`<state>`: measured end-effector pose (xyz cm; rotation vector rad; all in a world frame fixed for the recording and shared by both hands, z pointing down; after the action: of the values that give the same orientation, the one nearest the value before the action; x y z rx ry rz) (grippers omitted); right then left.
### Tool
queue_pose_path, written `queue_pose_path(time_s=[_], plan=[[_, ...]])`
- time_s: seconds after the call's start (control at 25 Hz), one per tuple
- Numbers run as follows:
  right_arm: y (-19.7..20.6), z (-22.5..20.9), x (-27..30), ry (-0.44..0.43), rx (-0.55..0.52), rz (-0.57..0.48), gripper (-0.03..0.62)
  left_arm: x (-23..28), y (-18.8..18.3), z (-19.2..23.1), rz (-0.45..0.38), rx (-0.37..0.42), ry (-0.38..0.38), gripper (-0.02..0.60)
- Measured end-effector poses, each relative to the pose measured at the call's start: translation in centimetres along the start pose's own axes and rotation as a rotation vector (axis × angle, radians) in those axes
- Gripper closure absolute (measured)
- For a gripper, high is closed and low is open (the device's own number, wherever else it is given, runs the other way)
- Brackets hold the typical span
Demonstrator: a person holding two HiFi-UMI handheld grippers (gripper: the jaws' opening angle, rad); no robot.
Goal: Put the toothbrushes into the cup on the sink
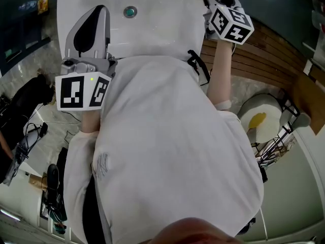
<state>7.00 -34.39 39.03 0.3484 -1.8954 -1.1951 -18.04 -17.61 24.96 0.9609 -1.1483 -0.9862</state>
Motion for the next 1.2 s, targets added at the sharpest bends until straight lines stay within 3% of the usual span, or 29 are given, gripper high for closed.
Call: queue_pose_path(time_s=[0.28,0.72,1.0,1.2], plan=[[0.8,-0.5,-5.0,0.063,0.042,-0.053,0.385,-0.1,0.6,-1.1,0.005,0.005,0.040,0.584],[-1.8,2.9,-13.1,0.091,0.006,-0.200,0.561,-1.6,0.8,-3.5,0.002,0.008,0.089,0.584],[-3.0,5.6,-18.4,0.102,-0.009,-0.302,0.580,-3.2,1.1,-4.4,-0.007,0.005,0.102,0.584],[-2.5,7.2,-21.3,0.104,-0.015,-0.320,0.583,-3.9,1.3,-5.4,-0.020,0.010,0.124,0.584]])
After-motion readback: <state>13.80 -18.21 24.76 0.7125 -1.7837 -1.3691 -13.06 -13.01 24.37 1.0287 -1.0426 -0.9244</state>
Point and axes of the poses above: the fingertips, and each gripper's own axes: x forward along the fingers, z to its left, y out of its underside, the point moved 3 cm from there along -x, backward along the fingers, and after that the axes turned 5 degrees about -y, right-handed, at the moved point
